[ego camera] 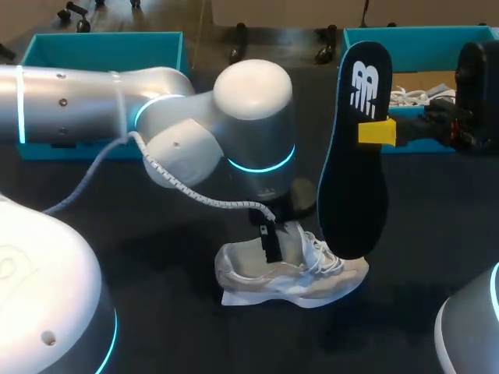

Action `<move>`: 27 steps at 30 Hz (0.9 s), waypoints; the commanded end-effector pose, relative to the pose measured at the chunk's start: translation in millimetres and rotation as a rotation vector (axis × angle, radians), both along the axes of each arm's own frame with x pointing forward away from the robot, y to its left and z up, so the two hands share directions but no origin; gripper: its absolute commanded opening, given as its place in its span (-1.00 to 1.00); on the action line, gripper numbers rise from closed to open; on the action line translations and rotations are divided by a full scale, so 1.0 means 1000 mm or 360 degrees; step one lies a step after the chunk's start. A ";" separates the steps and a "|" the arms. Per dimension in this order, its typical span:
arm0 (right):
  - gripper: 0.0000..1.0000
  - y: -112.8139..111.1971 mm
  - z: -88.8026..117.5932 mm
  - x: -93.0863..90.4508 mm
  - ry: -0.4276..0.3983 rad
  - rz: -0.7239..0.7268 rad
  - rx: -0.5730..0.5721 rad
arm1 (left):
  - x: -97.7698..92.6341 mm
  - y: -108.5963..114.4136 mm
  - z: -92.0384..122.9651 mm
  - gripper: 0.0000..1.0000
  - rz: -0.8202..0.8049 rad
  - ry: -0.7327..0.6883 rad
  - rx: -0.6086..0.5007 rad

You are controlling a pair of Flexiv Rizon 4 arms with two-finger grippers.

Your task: Take the shoe out of the shoebox, open the shoe tongue, remove and reinsert the insole, then place the shoe into the shoebox

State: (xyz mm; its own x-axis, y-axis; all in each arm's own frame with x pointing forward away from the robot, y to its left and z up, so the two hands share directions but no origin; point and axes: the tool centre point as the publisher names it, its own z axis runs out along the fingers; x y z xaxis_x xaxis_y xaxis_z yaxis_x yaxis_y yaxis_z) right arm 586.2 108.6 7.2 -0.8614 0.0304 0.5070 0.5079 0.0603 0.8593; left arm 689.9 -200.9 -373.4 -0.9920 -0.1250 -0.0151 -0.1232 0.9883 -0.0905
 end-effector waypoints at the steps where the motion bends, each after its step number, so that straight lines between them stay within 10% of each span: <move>1: -1.00 0.002 -0.001 0.001 0.0002 0.0000 -0.0003 | 0.002 -0.001 -0.009 0.31 0.0012 0.0009 -0.0002; 9: -1.00 0.002 -0.001 0.001 0.0002 0.0000 -0.0003 | 0.001 0.000 -0.015 -1.00 0.0022 0.0028 0.0001; 27: -1.00 0.002 -0.001 0.001 0.0002 0.0000 -0.0003 | -0.017 0.004 0.028 -1.00 -0.0312 0.0017 -0.0135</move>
